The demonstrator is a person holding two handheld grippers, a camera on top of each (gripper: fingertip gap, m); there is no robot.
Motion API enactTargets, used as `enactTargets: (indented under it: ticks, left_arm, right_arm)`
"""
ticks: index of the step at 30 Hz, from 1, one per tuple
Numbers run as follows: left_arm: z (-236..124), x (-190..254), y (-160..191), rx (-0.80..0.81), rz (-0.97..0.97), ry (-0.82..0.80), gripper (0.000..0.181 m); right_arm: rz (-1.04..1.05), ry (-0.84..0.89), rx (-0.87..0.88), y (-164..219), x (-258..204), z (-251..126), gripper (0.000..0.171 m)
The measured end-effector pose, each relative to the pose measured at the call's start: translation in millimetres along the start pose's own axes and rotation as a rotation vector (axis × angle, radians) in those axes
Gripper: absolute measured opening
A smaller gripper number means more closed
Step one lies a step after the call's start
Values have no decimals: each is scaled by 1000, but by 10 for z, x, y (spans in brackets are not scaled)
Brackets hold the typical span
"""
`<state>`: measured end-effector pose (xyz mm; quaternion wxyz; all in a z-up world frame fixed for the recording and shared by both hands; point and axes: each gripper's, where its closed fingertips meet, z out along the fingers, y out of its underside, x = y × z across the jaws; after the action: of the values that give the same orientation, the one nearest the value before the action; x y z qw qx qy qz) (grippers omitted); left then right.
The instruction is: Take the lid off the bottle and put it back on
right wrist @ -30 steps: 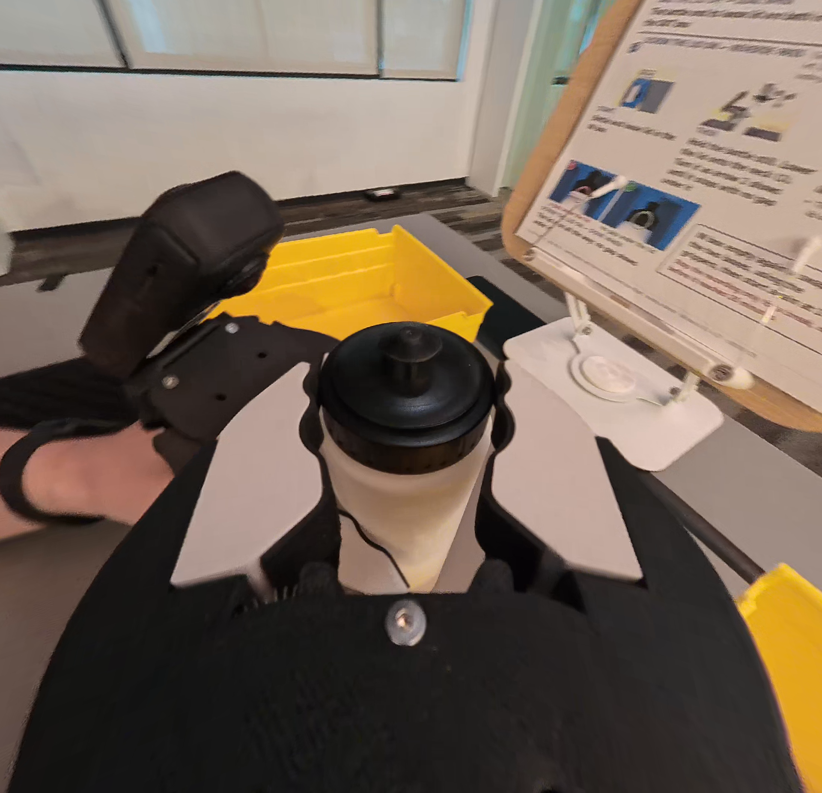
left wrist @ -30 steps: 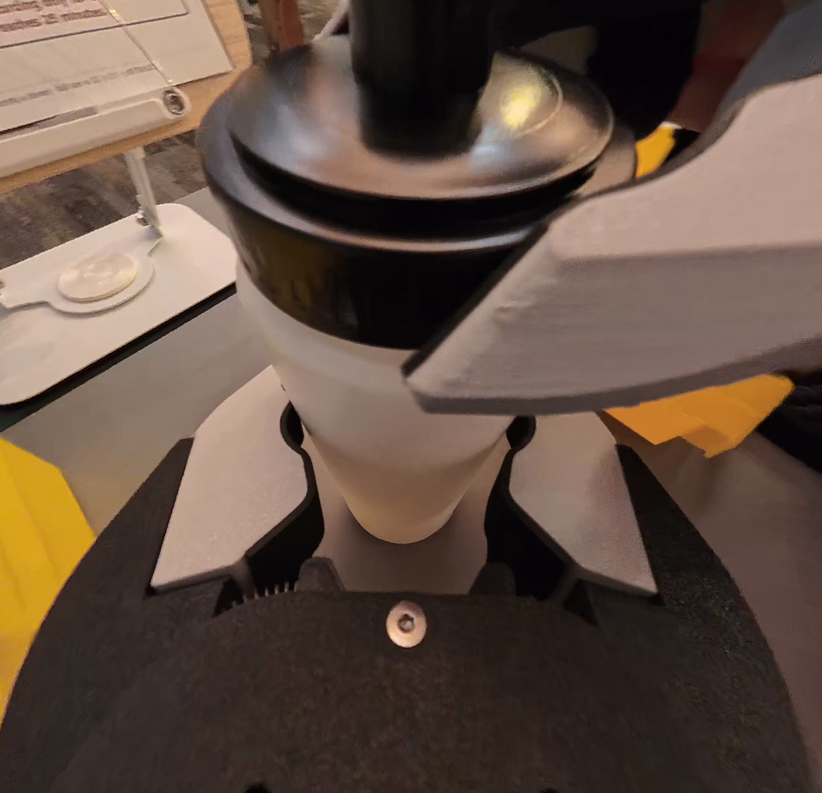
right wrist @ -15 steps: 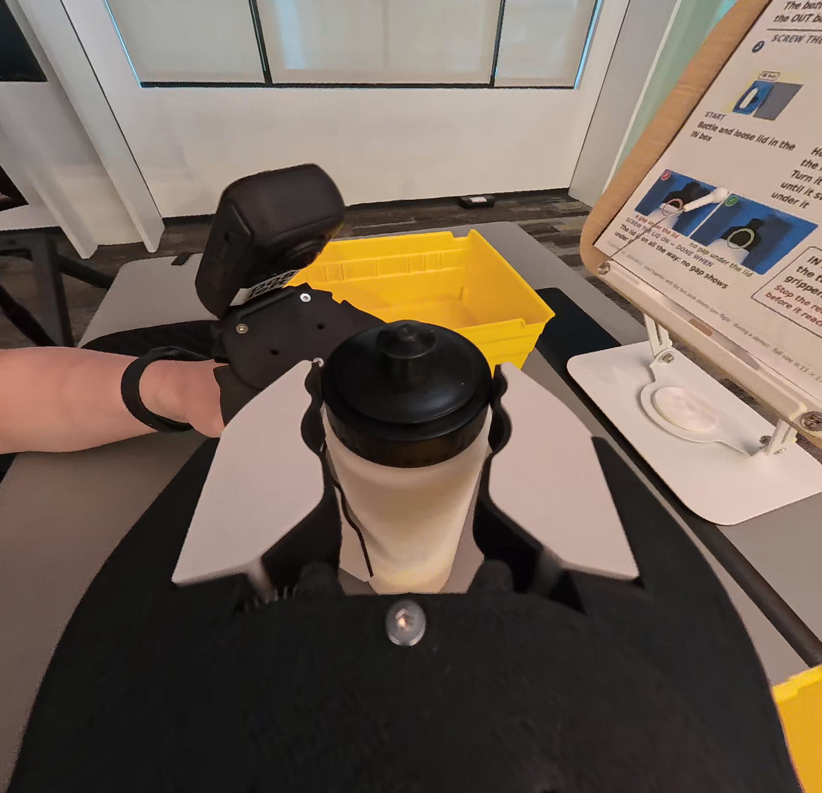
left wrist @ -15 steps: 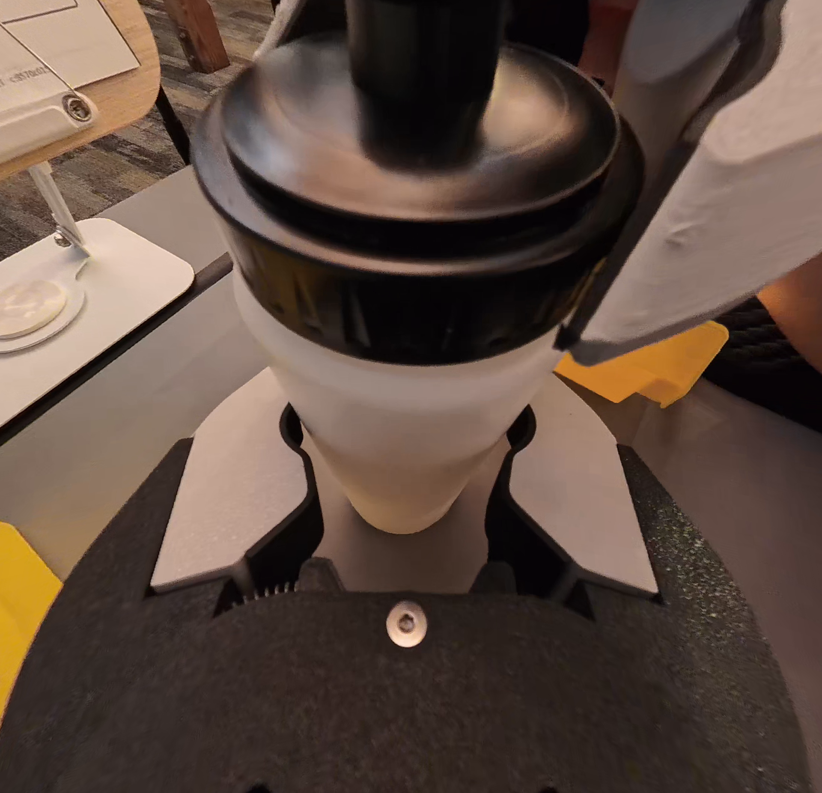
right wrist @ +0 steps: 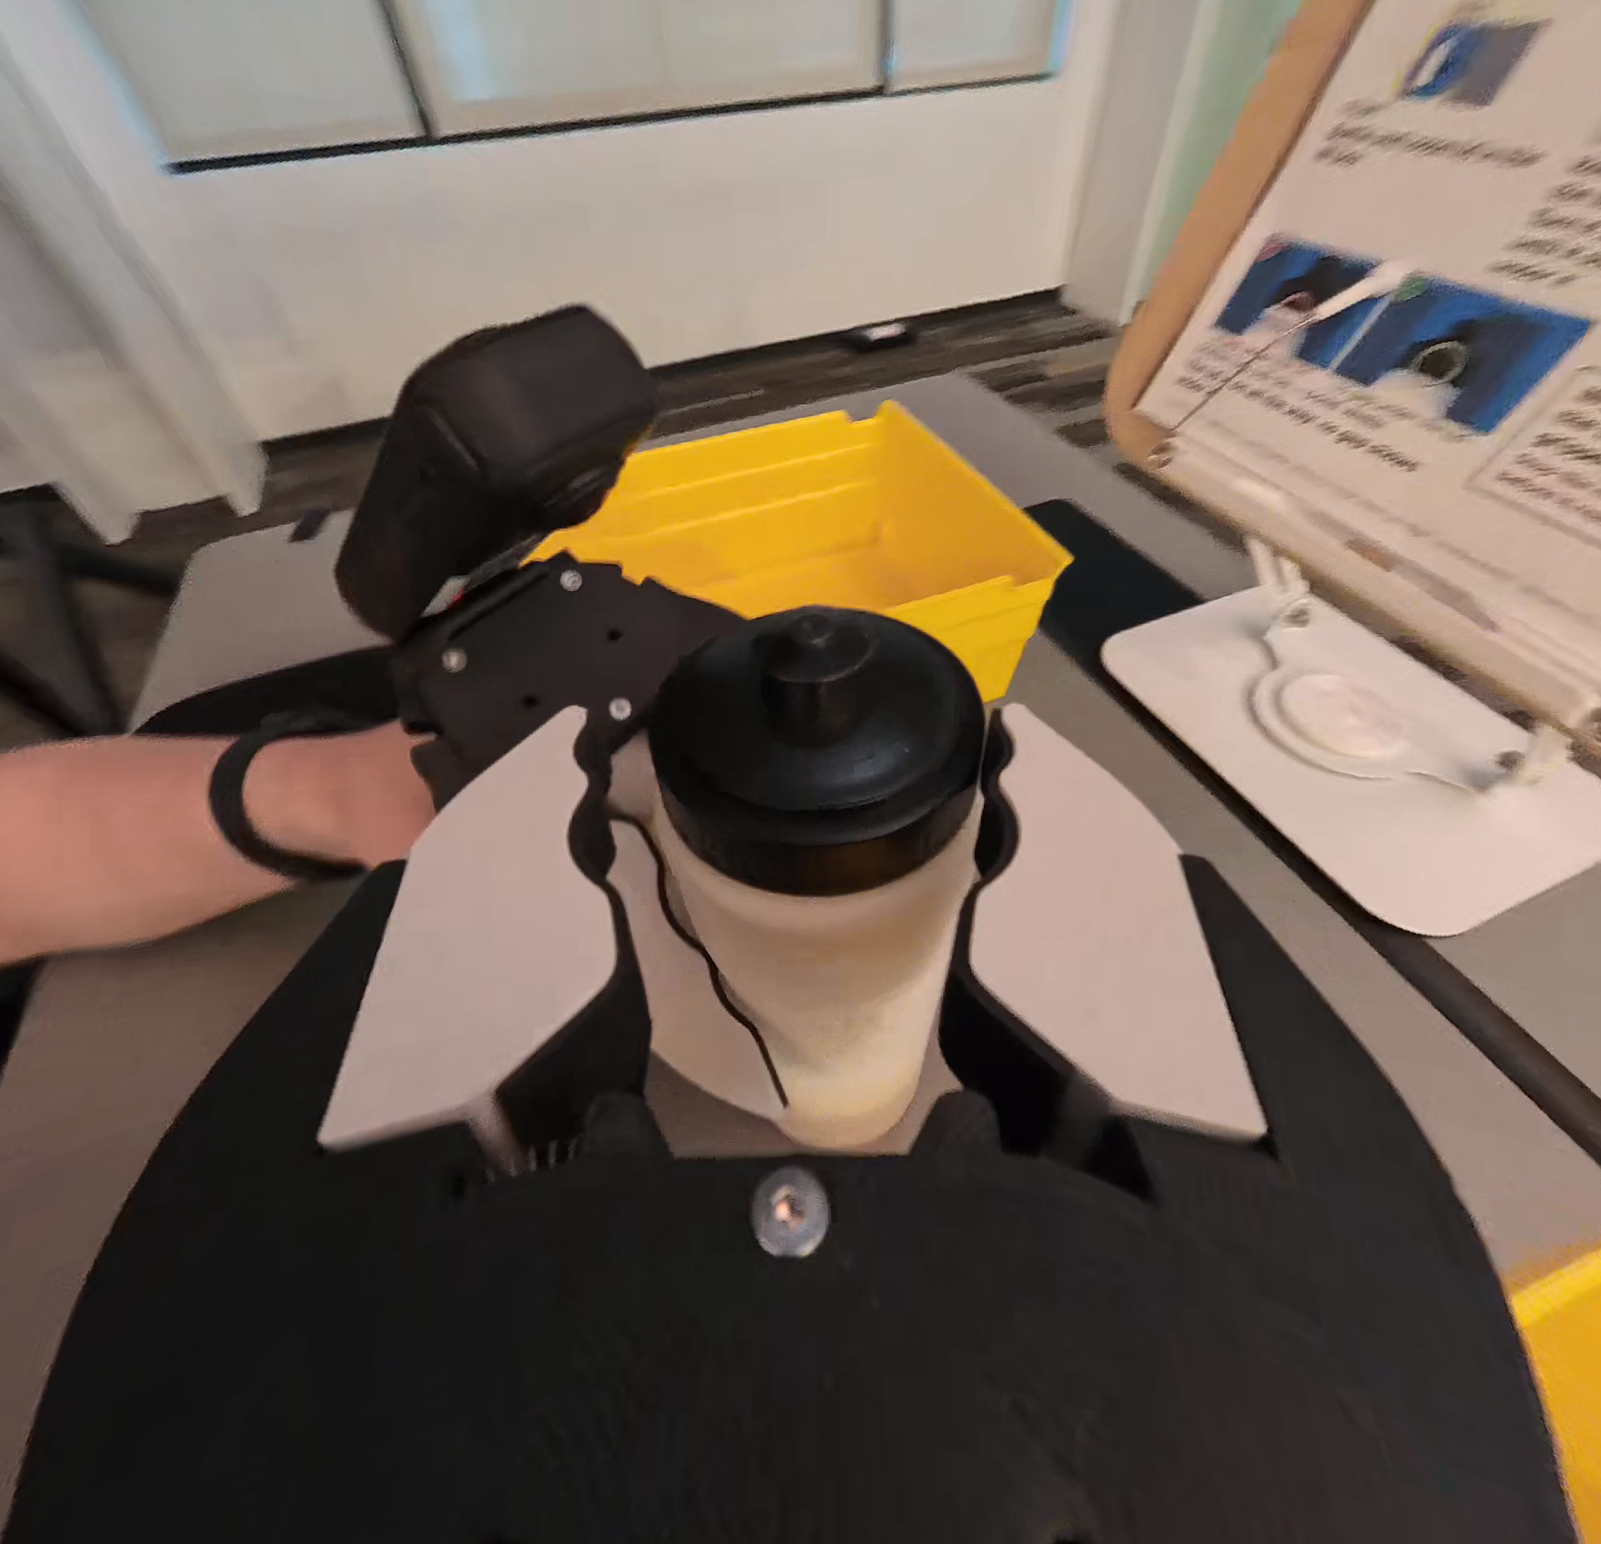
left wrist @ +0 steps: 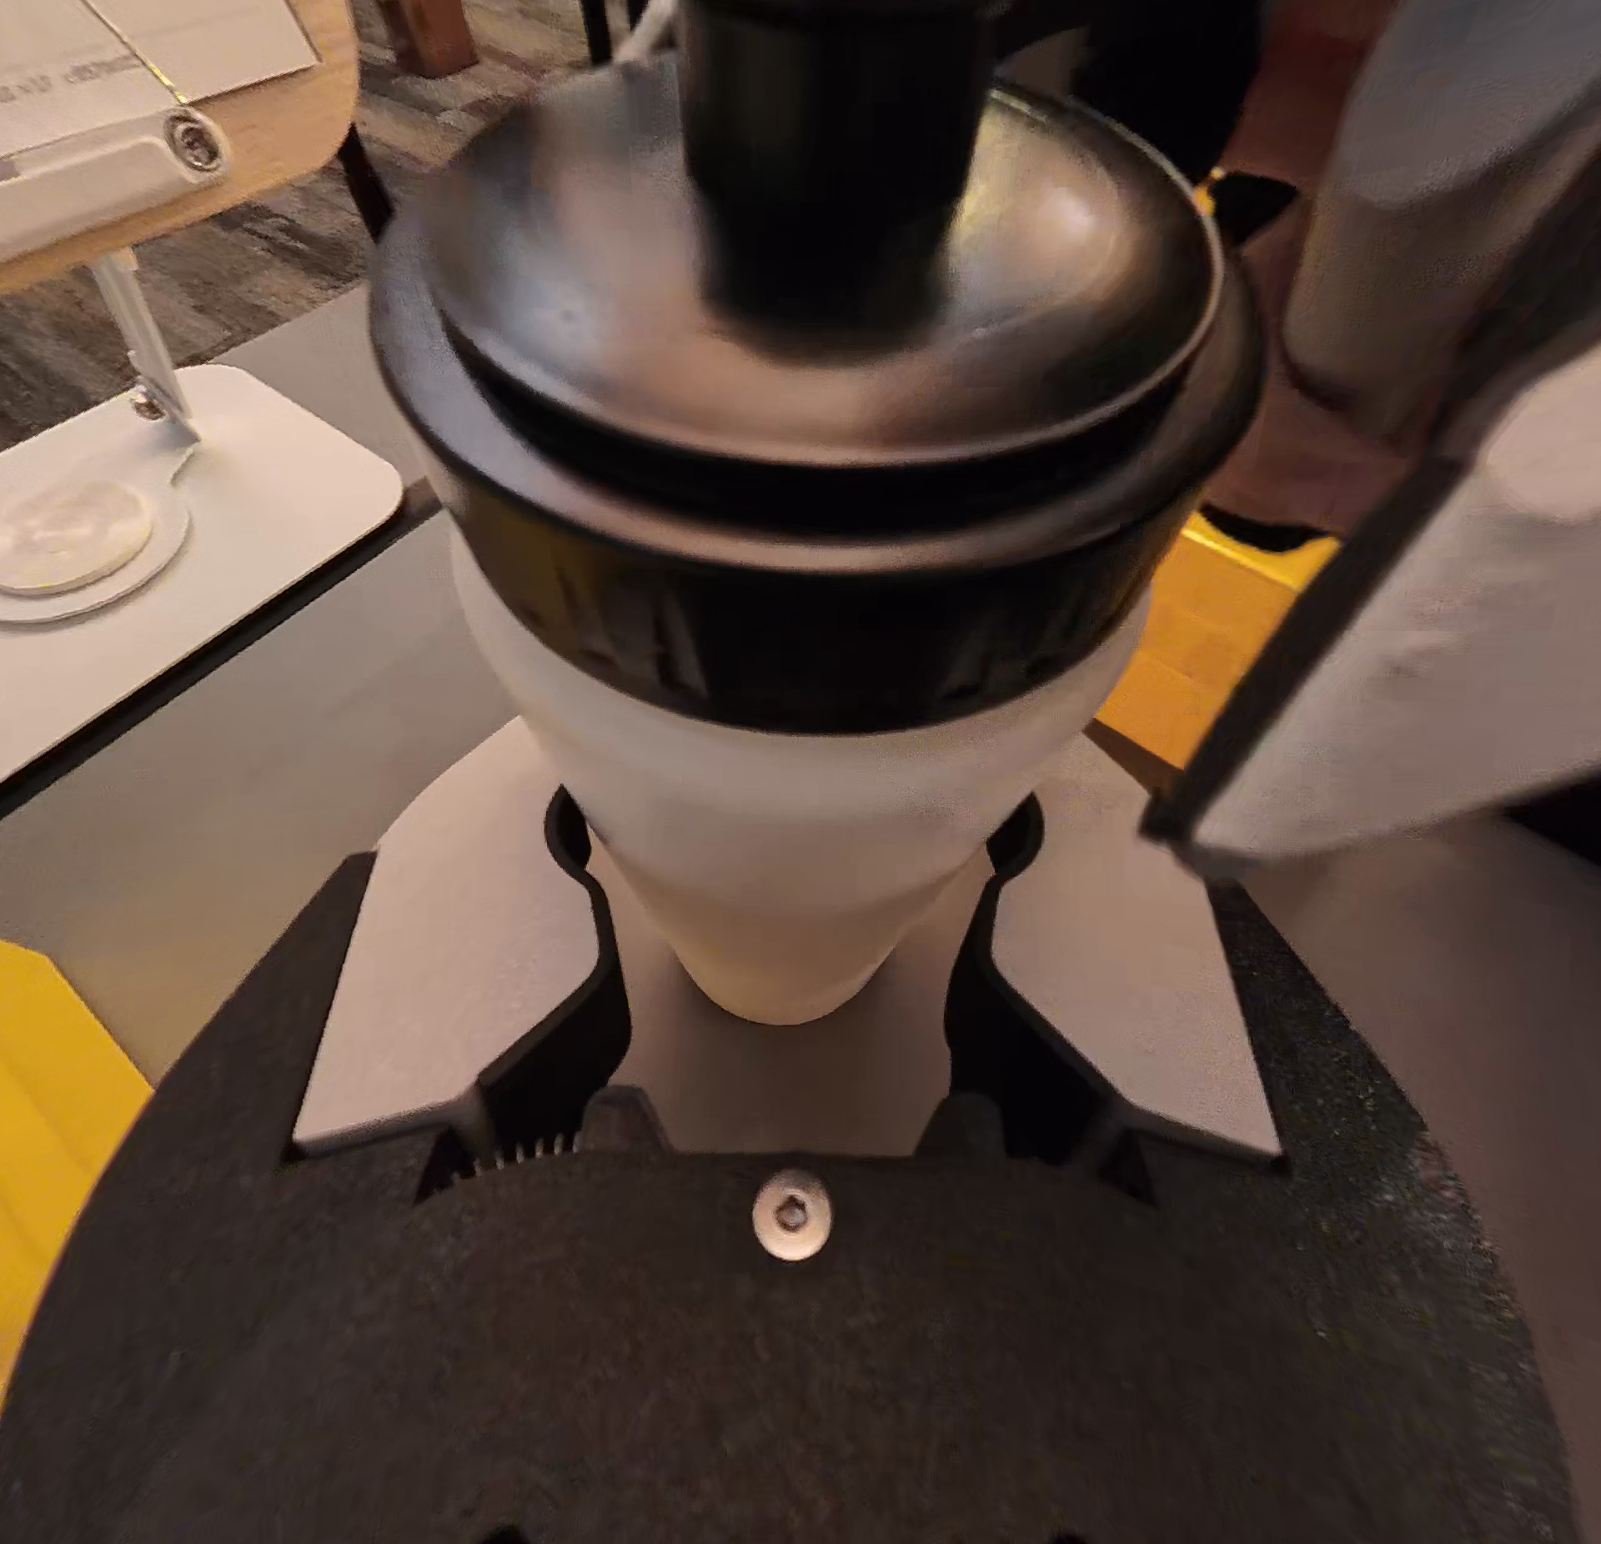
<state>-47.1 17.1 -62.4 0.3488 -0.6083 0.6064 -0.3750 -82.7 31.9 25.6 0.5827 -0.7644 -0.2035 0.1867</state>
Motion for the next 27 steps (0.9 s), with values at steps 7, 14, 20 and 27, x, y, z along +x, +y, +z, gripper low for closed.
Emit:
enactTargets:
  ticks: [7,14,20,27]
  left_arm:
    - [-6,24,8,-9,20,15,92]
    - [-32,-110,24,-32,-24,-115,91]
    - [-17,-35,19,-35,30,-54,92]
    - [-2,45,22,-39,37,-8,92]
  right_arm:
    - [-96,7,38,-20,16,-20,74]
    - [-18,302,71,-42,100,49,74]
    - [-90,78,-4,-20,62,-34,81]
    - [-148,5,34,-72,-11,-82,70]
